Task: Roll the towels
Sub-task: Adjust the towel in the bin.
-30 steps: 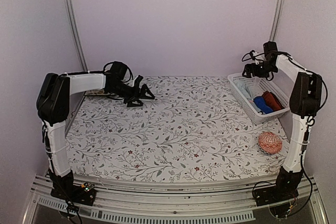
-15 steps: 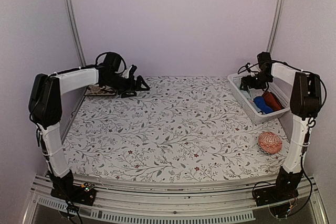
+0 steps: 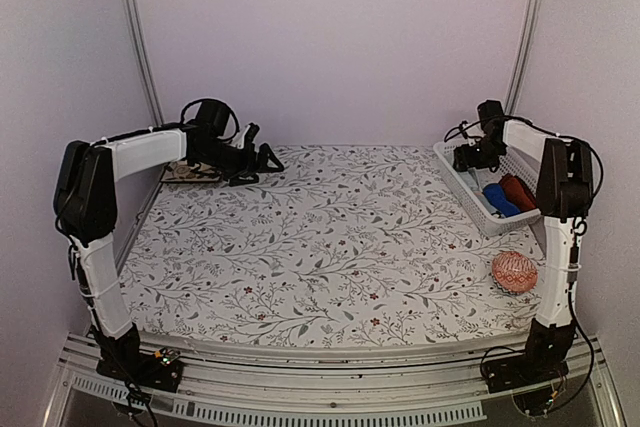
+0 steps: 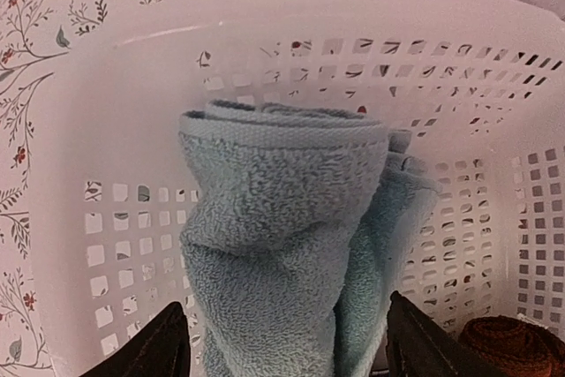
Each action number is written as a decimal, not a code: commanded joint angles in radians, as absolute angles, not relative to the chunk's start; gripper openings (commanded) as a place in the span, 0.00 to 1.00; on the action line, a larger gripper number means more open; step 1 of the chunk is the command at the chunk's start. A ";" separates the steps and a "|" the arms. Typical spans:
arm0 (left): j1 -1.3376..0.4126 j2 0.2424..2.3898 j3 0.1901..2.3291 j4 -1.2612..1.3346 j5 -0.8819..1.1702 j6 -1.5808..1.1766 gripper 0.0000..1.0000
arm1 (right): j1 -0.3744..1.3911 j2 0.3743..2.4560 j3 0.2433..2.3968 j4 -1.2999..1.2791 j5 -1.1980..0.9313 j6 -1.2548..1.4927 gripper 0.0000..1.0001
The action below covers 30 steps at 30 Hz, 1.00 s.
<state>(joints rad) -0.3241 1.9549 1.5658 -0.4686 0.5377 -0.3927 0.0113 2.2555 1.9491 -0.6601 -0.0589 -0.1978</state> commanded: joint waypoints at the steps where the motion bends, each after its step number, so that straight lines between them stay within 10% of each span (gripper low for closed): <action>1: -0.316 1.957 1.559 -0.478 0.540 -0.379 0.97 | 0.038 2.288 1.977 -0.692 -0.040 -0.220 0.77; 11: -0.315 1.997 1.560 -0.479 0.540 -0.383 0.97 | 0.051 2.357 2.011 -0.742 -0.006 -0.251 0.73; 30: -0.313 2.009 1.543 -0.465 0.565 -0.386 0.97 | 0.037 2.387 2.059 -0.798 -0.156 -0.256 0.27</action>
<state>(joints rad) -0.3237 1.9976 1.5616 -0.4751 0.5446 -0.3927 0.0441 2.3741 2.0129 -0.7433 -0.0410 -0.2687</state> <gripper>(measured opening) 0.967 0.291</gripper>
